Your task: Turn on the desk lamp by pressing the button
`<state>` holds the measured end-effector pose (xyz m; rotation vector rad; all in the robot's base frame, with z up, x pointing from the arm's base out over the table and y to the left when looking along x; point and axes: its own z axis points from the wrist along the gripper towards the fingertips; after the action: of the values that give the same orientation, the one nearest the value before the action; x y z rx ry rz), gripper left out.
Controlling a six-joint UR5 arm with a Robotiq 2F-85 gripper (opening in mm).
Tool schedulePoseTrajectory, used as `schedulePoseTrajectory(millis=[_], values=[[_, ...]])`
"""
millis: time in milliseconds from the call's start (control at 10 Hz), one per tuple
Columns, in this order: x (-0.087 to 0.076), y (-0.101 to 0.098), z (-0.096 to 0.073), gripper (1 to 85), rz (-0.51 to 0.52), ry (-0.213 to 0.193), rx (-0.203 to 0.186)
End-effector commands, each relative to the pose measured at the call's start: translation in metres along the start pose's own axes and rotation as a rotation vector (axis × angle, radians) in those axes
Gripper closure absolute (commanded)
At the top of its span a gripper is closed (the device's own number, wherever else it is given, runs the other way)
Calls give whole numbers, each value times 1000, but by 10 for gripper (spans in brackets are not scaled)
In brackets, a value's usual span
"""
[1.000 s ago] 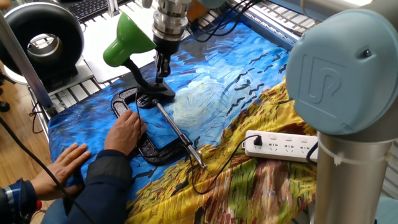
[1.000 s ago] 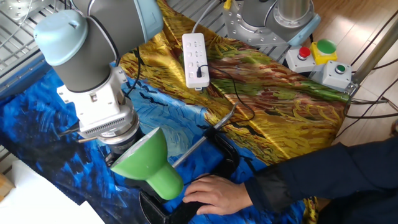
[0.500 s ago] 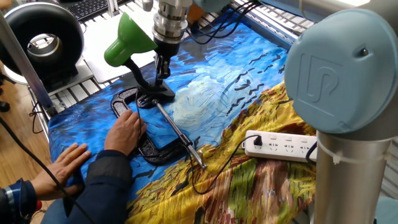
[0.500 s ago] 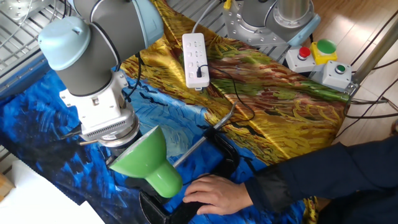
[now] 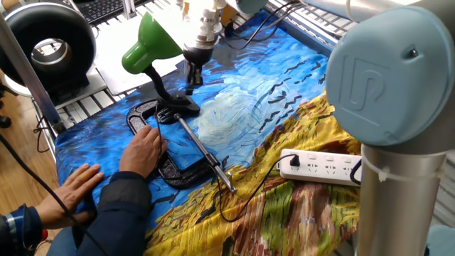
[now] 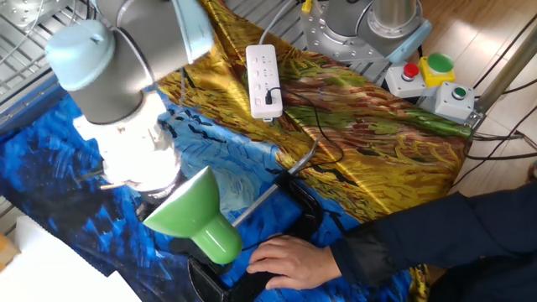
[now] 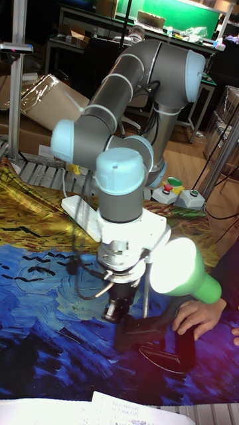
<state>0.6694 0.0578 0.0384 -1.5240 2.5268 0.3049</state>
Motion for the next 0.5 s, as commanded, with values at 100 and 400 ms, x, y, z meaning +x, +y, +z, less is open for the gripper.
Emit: schedulePoseTrajectory(millis=[100,400], values=[[6,-8,0,847,3,-7,-1],[36,-10,-35,847,46,113,43]])
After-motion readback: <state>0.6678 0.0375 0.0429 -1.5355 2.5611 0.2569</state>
